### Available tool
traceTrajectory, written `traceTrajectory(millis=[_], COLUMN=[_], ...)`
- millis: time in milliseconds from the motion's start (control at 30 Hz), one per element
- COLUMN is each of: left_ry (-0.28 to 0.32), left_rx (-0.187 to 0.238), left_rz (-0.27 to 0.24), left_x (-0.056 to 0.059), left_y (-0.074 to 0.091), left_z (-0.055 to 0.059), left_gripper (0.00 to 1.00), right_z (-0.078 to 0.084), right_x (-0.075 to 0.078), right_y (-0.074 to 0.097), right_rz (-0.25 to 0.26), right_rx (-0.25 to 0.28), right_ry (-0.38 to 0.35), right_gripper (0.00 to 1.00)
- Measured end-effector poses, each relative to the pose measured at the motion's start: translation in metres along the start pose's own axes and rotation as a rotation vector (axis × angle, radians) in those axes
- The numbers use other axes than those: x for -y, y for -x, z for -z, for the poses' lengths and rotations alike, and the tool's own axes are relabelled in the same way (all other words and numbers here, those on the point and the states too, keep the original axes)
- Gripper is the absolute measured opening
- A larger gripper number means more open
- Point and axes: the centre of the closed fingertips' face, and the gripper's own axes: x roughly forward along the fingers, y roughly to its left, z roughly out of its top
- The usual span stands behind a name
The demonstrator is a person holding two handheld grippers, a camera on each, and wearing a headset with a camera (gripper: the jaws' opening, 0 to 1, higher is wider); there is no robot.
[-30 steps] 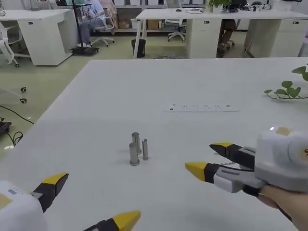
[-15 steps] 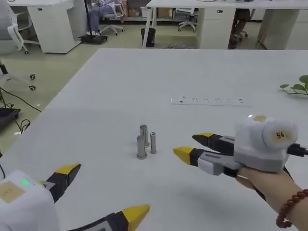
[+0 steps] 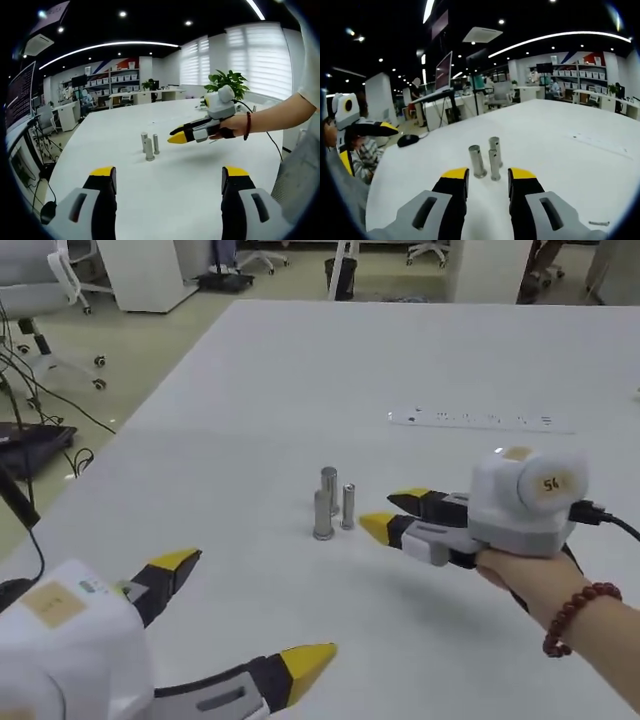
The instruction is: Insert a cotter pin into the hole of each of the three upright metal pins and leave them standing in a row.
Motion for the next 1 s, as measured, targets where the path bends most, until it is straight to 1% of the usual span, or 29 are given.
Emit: traceTrajectory(millis=[300,467,600,733,867,1000], left_ry=[-0.003,0.005,0.013,0.028,0.036,0.035], left_rx=[0.006,0.007,0.001,0.007,0.012,0.011], left_rz=[0.017,0.025,0.030,0.033,0.033,0.037], left_x=[0.003,0.004,0.005,0.005,0.005,0.006], left_y=[-0.009,-0.011,-0.012,-0.012,-0.012,-0.013], left_z=[0.000,0.001,0.004,0.004,0.004,0.005], left_gripper=[0.85,0.84,0.84,0.84,0.85,0.85], right_z=[0.007,0.010,0.012,0.011,0.011,0.010], right_x=[0.001,0.004,0.006,0.010,0.008,0.005], right_y=[-0.025,-0.032,-0.037,-0.042,-0.045,-0.048], right_rz=[-0.022,-0.023,-0.031,-0.032,-0.053,-0.076], right_rx=[-0.004,-0.002,-0.004,-0.003,-0.009,-0.008], right_ry=[0.020,0.022,0.027,0.030,0.044,0.052], right_gripper=[0.27,0.23,0.22,0.19,0.17,0.14])
